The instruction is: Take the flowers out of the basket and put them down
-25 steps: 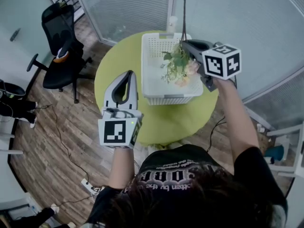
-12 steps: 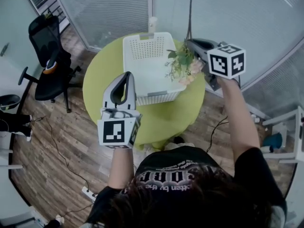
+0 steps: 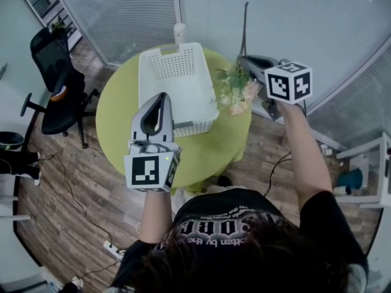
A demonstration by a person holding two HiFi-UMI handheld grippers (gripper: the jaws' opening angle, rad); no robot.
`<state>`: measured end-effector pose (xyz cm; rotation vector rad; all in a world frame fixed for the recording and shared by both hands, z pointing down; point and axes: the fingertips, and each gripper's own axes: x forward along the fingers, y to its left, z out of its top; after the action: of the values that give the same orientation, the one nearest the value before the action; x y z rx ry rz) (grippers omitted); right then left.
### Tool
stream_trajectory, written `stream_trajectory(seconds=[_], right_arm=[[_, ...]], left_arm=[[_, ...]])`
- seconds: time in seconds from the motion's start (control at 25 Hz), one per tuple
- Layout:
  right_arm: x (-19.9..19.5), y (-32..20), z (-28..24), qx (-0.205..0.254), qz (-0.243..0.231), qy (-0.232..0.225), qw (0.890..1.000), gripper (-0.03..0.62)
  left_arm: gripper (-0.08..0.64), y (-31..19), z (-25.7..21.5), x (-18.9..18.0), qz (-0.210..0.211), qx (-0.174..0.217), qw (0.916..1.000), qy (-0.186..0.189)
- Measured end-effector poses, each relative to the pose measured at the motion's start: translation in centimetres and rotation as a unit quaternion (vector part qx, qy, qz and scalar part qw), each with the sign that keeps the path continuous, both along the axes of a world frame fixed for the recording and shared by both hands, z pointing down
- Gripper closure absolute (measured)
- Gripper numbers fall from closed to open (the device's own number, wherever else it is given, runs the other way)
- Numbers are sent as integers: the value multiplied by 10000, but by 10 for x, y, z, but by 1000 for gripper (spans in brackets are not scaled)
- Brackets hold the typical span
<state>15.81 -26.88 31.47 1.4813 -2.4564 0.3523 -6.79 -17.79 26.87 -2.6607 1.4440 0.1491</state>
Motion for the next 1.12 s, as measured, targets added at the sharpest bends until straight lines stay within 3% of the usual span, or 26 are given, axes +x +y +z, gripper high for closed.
stream_trajectory(seconds=[0.32, 0.44, 0.68, 0.84, 1.0, 1.12], right_arm=[[32, -6, 47, -258, -163, -159, 9994, 552], [39, -12, 62, -356, -208, -182, 9990, 552], [50, -29, 106, -621, -272, -307, 9972, 552], [48, -30, 140, -870, -400, -293, 9950, 552], [44, -33, 167, -971, -556, -247, 9934, 552], [45, -36, 190, -1084, -595, -166, 9922, 552]], left_arm=[[558, 1, 5, 31, -227, -99, 9996, -109], [558, -2, 10, 39, -363, -316, 9986, -217], [558, -16, 11, 59, -544, -211, 9981, -211], [558, -15, 15, 65, -664, -156, 9975, -176], [558, -15, 25, 69, -786, -385, 9957, -301], [558, -15, 25, 69, -852, -274, 9957, -238]])
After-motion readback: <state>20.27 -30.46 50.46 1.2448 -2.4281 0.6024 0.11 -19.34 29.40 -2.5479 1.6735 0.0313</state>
